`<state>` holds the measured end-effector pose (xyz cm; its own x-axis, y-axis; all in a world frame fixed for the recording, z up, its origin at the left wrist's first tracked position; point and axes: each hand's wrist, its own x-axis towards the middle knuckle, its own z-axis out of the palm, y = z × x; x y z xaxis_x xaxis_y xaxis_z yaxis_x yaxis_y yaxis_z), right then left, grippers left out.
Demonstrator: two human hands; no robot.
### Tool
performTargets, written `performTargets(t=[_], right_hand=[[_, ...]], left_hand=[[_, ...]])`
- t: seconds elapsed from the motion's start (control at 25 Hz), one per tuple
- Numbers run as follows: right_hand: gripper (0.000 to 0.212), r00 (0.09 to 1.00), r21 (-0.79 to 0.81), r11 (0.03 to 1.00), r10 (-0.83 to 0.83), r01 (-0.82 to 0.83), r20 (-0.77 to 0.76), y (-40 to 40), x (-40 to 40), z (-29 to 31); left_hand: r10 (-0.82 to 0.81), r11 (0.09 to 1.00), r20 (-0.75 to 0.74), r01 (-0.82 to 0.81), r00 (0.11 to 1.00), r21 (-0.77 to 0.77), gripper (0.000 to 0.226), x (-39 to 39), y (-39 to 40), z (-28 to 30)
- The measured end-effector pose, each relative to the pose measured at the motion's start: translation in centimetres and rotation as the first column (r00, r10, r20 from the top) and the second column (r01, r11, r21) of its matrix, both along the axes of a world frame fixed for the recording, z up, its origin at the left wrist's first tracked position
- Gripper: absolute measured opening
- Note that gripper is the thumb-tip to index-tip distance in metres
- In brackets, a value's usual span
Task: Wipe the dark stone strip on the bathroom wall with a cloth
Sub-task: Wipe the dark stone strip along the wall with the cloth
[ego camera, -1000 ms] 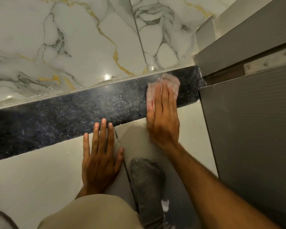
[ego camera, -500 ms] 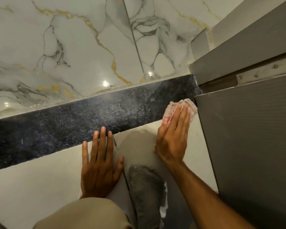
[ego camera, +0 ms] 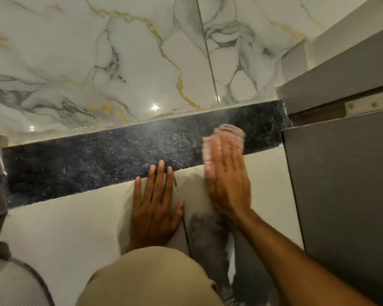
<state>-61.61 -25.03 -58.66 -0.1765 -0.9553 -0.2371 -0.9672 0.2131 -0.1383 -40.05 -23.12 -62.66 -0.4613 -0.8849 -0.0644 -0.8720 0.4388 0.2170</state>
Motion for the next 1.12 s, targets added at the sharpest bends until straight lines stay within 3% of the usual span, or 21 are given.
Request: performTargets(t=[0.12,0.2,0.28,0.36,0.44,0.52,0.64,0.68,0.72,0.8,0.92,0.96,1.0,1.12], right_hand=[[0.07,0.965,-0.052,0.97,-0.243,0.239,-0.101,-5.0,-1.6,-0.9],[0.071,0.97,-0.11,0.971,-0.225,0.215,-0.09,-10.7,2.3,-2.1],[0.07,0.997,-0.118,0.993,0.018,-0.026,-0.072,-11.4,6.2,-2.6],[0.069,0.955,-0.079,0.952,0.294,-0.296,-0.04,-7.0,6.2,-2.5],[0.068,0.898,-0.021,0.898,0.44,-0.44,-0.022,-2.5,4.0,-0.4],[0.069,0.936,-0.01,0.938,0.346,-0.347,-0.066,-3.1,2.3,-0.1],[0.071,0.998,-0.132,0.991,-0.004,-0.004,-0.059,-10.4,9.0,-1.3],[0.072,0.999,-0.146,0.989,0.034,-0.039,-0.038,-11.9,12.7,-1.7],[0.072,0.985,-0.156,0.973,0.173,-0.17,0.002,-12.1,15.8,-1.9],[0.07,0.852,-0.142,0.848,0.522,-0.511,0.044,-9.4,17.9,-2.1],[0.069,0.662,-0.079,0.66,0.749,-0.747,0.003,-4.8,11.6,-0.8],[0.069,0.642,-0.083,0.64,0.766,-0.764,-0.003,-4.8,10.0,-0.7],[0.07,0.666,-0.094,0.663,0.746,-0.743,-0.005,-5.5,9.7,-1.0],[0.072,0.872,-0.162,0.864,0.488,-0.477,0.034,-9.5,18.2,-1.9]], left_hand=[[0.043,0.999,-0.006,-0.043,0.999,-0.012,0.076,0.6,0.2,-0.5],[0.087,0.996,0.0,-0.087,0.996,-0.017,0.078,1.1,0.4,-0.8],[0.108,0.994,-0.004,-0.108,0.994,-0.018,0.08,1.3,0.9,-0.8],[0.157,0.988,0.014,-0.157,0.987,-0.002,0.08,1.8,1.9,-0.8],[0.218,0.976,0.02,-0.219,0.976,0.013,0.079,4.1,2.7,0.0],[0.238,0.97,0.033,-0.239,0.971,0.029,0.078,5.7,3.3,0.2],[0.225,0.974,0.05,-0.226,0.973,0.026,0.077,6.6,3.6,-0.1],[0.223,0.974,0.071,-0.224,0.972,0.015,0.077,6.8,3.8,-0.3],[0.232,0.972,0.098,-0.233,0.968,0.003,0.077,7.3,4.2,-0.2],[0.306,0.951,0.14,-0.309,0.942,0.0,0.076,9.3,5.4,0.7],[0.441,0.892,0.154,-0.451,0.884,0.034,0.075,11.8,6.8,1.6],[0.456,0.884,0.153,-0.466,0.877,0.031,0.075,12.3,7.2,1.7],[0.459,0.884,0.156,-0.467,0.874,0.017,0.075,12.5,7.5,1.6],[0.463,0.884,0.17,-0.468,0.87,-0.013,0.077,12.3,7.7,0.7]])
